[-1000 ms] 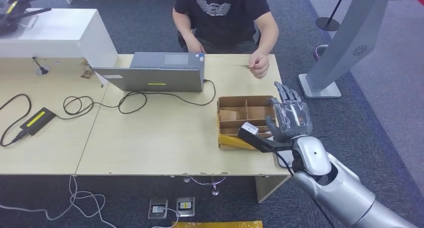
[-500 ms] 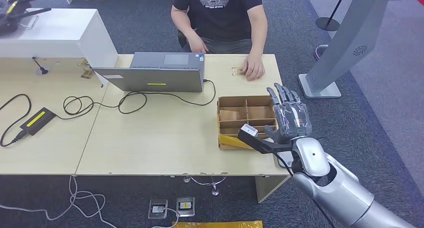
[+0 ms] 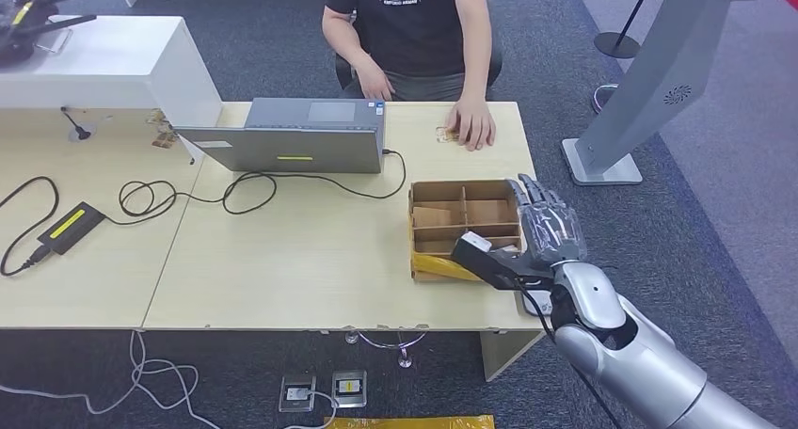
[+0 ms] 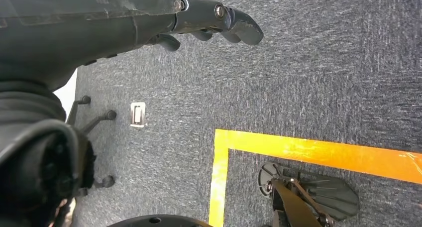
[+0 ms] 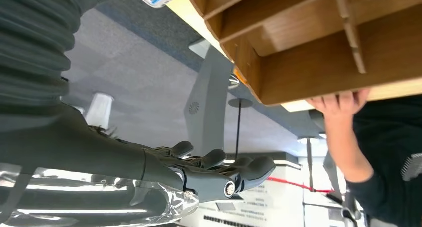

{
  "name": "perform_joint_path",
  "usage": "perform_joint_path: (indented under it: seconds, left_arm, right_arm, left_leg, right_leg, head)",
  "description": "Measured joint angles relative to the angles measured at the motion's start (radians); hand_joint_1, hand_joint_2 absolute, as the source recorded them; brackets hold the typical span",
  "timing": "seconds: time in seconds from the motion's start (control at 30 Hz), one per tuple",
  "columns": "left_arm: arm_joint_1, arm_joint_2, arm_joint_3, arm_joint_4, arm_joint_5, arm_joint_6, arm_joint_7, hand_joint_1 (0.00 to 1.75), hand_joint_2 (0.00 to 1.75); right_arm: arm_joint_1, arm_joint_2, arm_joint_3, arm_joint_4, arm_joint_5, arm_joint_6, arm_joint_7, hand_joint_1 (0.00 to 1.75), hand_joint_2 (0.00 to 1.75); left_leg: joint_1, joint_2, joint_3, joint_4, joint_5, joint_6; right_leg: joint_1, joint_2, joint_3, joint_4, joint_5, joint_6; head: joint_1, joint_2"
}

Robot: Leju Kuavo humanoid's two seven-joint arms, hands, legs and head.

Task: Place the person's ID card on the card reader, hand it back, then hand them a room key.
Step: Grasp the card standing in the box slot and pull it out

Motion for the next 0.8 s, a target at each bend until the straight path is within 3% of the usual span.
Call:
perform_joint_path:
  seconds: [0.8]
  left_arm:
    - [0.000, 0.000, 0.000, 0.000, 0.033, 0.026, 0.000, 0.00, 0.00]
  right_arm:
    - [0.013, -0.046, 0.038, 0.017, -0.063, 0.016, -0.011, 0.00, 1.75]
  left_leg:
    - [0.000, 0.001, 0.000, 0.000, -0.001, -0.002]
  right_leg:
    - [0.000, 0.000, 0.000, 0.000, 0.000, 0.000]
  head:
    - [0.000, 0.000]
